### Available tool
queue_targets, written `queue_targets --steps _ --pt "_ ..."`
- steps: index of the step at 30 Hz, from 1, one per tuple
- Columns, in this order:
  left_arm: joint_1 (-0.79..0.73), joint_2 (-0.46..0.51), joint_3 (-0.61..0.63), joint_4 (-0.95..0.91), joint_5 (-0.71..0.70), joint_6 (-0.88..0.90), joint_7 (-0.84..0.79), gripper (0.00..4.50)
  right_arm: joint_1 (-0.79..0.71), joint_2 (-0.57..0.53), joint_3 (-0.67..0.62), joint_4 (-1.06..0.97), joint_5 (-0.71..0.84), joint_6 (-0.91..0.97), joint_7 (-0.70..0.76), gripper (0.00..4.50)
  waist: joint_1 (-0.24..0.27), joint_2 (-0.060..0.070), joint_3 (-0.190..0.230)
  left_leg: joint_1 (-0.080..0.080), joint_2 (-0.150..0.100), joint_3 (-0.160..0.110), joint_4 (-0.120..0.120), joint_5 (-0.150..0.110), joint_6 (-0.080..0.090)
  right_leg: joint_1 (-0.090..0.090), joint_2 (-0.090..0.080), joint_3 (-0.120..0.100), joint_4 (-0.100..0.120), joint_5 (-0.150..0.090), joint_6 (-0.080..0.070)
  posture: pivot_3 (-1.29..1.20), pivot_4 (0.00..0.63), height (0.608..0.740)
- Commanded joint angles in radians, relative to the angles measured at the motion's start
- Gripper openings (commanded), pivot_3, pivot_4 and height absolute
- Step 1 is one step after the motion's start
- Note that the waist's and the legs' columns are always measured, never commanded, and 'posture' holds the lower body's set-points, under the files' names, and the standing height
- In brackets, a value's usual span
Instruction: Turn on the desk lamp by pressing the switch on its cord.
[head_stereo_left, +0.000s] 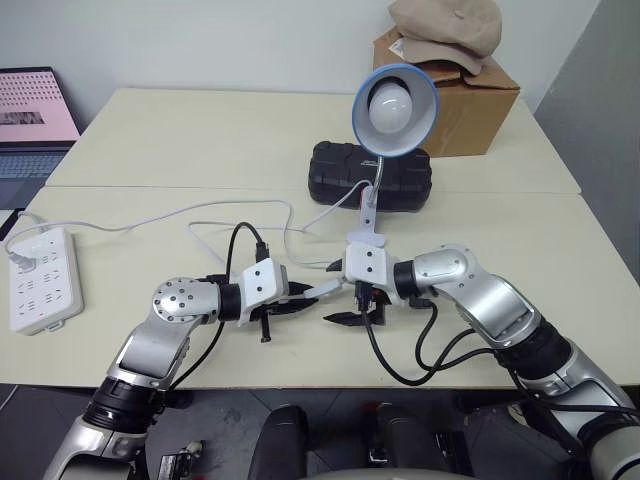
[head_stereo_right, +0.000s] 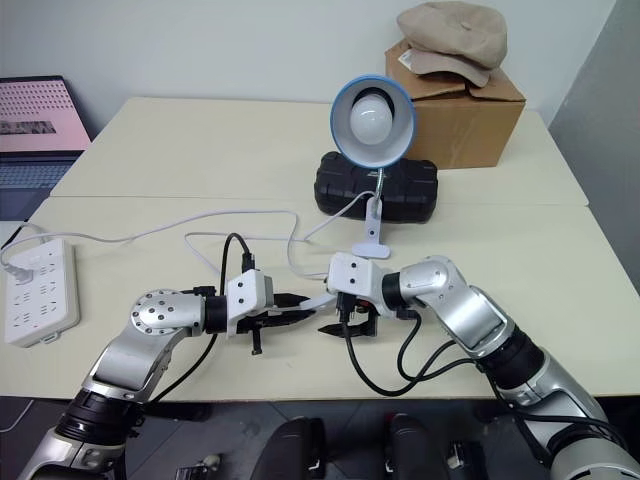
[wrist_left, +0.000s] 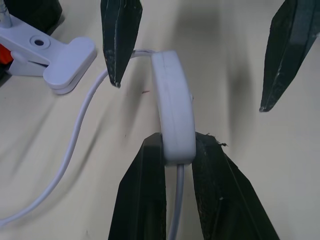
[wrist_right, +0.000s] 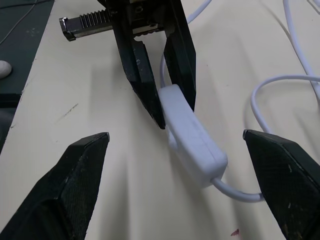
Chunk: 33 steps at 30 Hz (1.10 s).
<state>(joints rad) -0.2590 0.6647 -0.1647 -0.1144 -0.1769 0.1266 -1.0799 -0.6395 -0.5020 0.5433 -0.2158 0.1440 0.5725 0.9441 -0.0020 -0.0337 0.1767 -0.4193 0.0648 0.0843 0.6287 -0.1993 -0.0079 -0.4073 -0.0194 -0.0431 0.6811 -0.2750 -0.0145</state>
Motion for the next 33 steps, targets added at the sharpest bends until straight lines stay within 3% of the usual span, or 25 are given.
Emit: queue_targets --steps 1,12,16,25,27,28,33 --pt "-0.003 -0.004 0.003 -0.044 -0.013 0.006 0.007 0.40 -0.017 0.007 -0.004 0.004 -0.022 -0.035 0.019 3.85 0.000 0.000 0.000 0.000 0.000 0.000 0.000 0.000 0.000 0.000 0.000 0.000 0.000 0.000 0.000 0.00 0.150 0.740" --pt "-0.011 -0.002 0.005 -0.051 -0.015 0.015 0.002 0.40 -0.030 0.022 -0.013 0.048 -0.063 -0.080 0.041 1.20 0.000 0.000 0.000 0.000 0.000 0.000 0.000 0.000 0.000 0.000 0.000 0.000 0.000 0.000 0.000 0.00 0.150 0.740" --pt "-0.014 -0.004 0.004 -0.051 -0.014 0.017 0.001 0.40 -0.028 0.030 -0.021 0.051 -0.066 -0.089 0.049 0.84 0.000 0.000 0.000 0.000 0.000 0.000 0.000 0.000 0.000 0.000 0.000 0.000 0.000 0.000 0.000 0.00 0.150 0.740" --pt "-0.020 -0.004 0.001 -0.047 -0.009 0.008 -0.008 0.40 -0.015 0.046 -0.047 0.038 -0.037 -0.095 0.070 0.81 0.000 0.000 0.000 0.000 0.000 0.000 0.000 0.000 0.000 0.000 0.000 0.000 0.000 0.000 0.000 0.00 0.150 0.740" --pt "-0.022 -0.003 -0.002 -0.047 -0.006 0.005 -0.010 0.40 -0.013 0.053 -0.067 0.035 -0.018 -0.094 0.074 1.49 0.000 0.000 0.000 0.000 0.000 0.000 0.000 0.000 0.000 0.000 0.000 0.000 0.000 0.000 0.000 0.00 0.150 0.740" --pt "-0.021 -0.003 -0.003 -0.048 -0.004 0.003 -0.011 0.40 -0.012 0.054 -0.073 0.032 -0.015 -0.095 0.076 1.54 0.000 0.000 0.000 0.000 0.000 0.000 0.000 0.000 0.000 0.000 0.000 0.000 0.000 0.000 0.000 0.00 0.150 0.740" --pt "-0.024 0.003 -0.011 -0.042 0.014 -0.015 -0.015 0.40 -0.006 0.043 -0.118 0.002 0.002 -0.086 0.081 2.69 0.000 0.000 0.000 0.000 0.000 0.000 0.000 0.000 0.000 0.000 0.000 0.000 0.000 0.000 0.000 0.00 0.150 0.740"
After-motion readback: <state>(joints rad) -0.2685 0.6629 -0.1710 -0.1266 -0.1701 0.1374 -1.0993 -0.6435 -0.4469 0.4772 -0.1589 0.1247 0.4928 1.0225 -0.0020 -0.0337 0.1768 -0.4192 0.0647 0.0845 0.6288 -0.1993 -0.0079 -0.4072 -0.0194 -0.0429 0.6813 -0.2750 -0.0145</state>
